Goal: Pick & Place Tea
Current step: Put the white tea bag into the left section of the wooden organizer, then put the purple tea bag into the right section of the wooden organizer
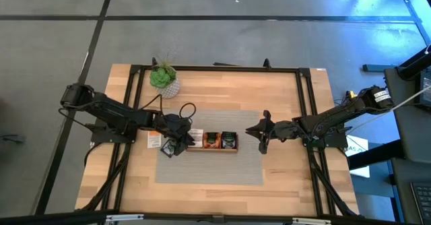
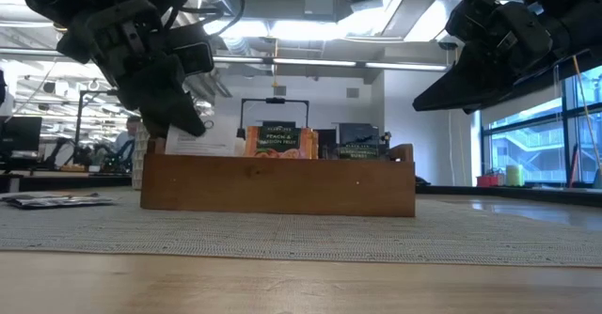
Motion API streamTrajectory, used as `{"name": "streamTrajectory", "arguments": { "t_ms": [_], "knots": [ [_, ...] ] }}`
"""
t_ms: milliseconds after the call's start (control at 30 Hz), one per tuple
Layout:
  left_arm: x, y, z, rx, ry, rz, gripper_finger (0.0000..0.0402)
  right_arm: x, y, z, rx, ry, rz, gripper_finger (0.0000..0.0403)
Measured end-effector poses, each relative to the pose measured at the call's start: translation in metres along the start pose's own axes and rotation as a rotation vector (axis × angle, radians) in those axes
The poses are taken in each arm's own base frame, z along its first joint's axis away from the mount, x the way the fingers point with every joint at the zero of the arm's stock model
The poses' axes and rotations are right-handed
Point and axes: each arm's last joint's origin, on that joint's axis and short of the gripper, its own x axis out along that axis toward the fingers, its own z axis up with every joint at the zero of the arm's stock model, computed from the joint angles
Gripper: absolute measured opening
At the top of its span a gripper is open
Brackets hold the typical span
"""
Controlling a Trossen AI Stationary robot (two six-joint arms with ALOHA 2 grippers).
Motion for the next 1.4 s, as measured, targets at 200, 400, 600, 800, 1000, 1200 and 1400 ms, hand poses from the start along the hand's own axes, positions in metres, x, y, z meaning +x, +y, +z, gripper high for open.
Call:
{"name": "streamTrajectory", "arguments": {
  "t_ms": [200, 400, 600, 800, 1000, 1200, 1400],
  "knots": [
    [-0.017, -0.003, 0.004, 0.071, 0.038, 0.021, 0.0114, 0.000, 0.000, 0.000, 0.000, 0.000, 0.000, 0.0051],
    [-0.043, -0.012, 0.004, 0.078, 0.089, 0.105, 0.0134, 0.000, 0.000, 0.001, 0.004, -0.005, 0.002, 0.0051],
    [-0.050, -0.021, -0.020, 0.057, 0.217, 0.231, 0.0133, 0.000, 0.000, 0.001, 0.005, -0.007, 0.002, 0.0051],
    [-0.035, -0.033, -0.039, 0.030, 0.279, 0.286, 0.0133, 0.000, 0.000, 0.001, 0.004, -0.009, 0.000, 0.0051],
    [-0.023, -0.036, -0.054, -0.017, 0.347, 0.329, 0.0136, 0.000, 0.000, 0.001, 0.007, -0.011, 0.001, 0.0051],
    [-0.016, -0.034, -0.062, -0.063, 0.399, 0.370, 0.0134, 0.000, 0.000, 0.001, 0.010, -0.014, 0.002, 0.0051],
    [-0.013, -0.036, -0.064, -0.091, 0.426, 0.343, 0.0136, 0.000, 0.000, 0.001, 0.010, -0.014, 0.003, 0.0051]
  ]
}}
